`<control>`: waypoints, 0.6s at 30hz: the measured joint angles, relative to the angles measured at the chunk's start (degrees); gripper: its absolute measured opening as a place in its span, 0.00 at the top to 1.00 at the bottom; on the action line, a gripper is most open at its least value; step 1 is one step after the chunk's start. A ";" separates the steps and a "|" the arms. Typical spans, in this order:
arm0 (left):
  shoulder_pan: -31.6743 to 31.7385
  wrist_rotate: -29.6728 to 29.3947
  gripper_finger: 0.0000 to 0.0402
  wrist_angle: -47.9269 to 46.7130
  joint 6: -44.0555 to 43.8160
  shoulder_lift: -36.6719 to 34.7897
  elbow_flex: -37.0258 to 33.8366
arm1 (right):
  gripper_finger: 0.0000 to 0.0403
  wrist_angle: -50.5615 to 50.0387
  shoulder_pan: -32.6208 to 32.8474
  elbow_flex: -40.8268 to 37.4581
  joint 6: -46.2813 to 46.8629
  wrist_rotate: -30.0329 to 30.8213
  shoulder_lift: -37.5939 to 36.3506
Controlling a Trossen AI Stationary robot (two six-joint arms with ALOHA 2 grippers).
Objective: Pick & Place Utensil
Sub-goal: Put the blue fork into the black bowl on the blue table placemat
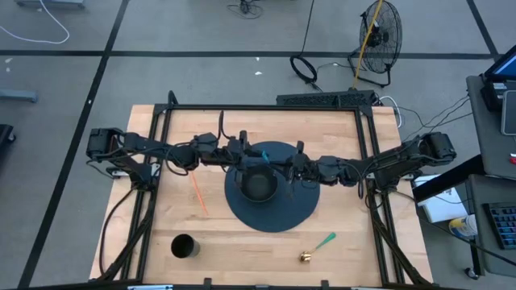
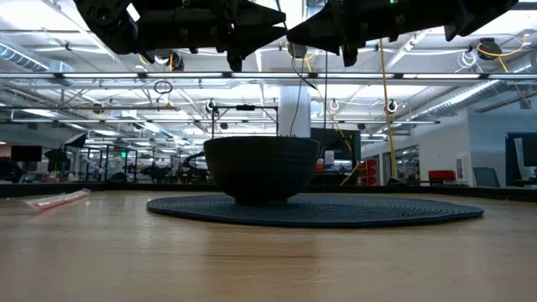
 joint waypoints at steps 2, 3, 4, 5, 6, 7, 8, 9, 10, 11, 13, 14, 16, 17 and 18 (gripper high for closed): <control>0.00 0.01 0.61 0.10 0.02 0.53 -0.02 | 1.00 0.39 -0.31 0.00 0.05 -1.49 0.00; 0.00 0.01 0.61 -0.04 0.02 0.65 -0.04 | 1.00 0.62 -0.44 0.00 0.10 -1.99 0.00; 0.00 -0.03 0.62 0.40 0.02 1.03 -0.04 | 1.00 0.81 -0.61 0.00 0.15 -1.98 0.00; 0.00 -0.07 0.63 1.23 0.02 1.56 -0.03 | 1.00 0.75 -0.67 0.00 0.17 -1.97 0.00; 0.00 -0.05 0.64 1.49 -0.02 1.91 -0.02 | 1.00 0.61 -0.67 0.00 0.17 -1.94 0.00; 0.00 -0.05 0.65 1.25 -0.18 2.11 -0.03 | 1.00 0.37 -0.69 -0.04 0.22 -1.90 0.00; 0.00 -0.08 0.67 1.30 -0.21 2.15 -0.05 | 1.00 0.38 -0.71 -0.04 0.21 -1.90 0.00; 0.00 -0.08 0.69 1.57 0.03 2.10 -0.04 | 1.00 0.50 -0.71 -0.04 0.22 -1.85 0.00; 0.00 -0.08 0.71 1.82 0.30 2.04 -0.04 | 1.00 0.60 -0.71 -0.04 0.22 -1.81 -0.02; -0.02 -0.07 0.74 1.87 0.57 1.98 -0.04 | 1.00 0.59 -0.71 -0.04 0.22 -1.79 -0.02; -0.04 -0.04 0.78 1.78 0.87 2.01 -0.04 | 1.00 0.23 -0.71 -0.04 0.22 -1.72 -0.02; -0.04 -0.04 0.81 1.87 0.85 2.03 -0.04 | 1.00 0.25 -0.71 -0.04 0.22 -1.69 -0.02; -0.04 -0.04 0.85 2.47 0.86 2.02 -0.04 | 1.00 0.40 -0.71 -0.04 0.22 -1.68 -0.05; -0.03 -0.05 0.87 2.55 0.85 2.02 -0.04 | 1.00 0.32 -0.71 -0.04 0.22 -1.68 -0.07; -0.02 -0.07 0.89 2.66 0.85 2.03 -0.04 | 1.00 0.22 -0.71 -0.04 0.20 -1.66 -0.07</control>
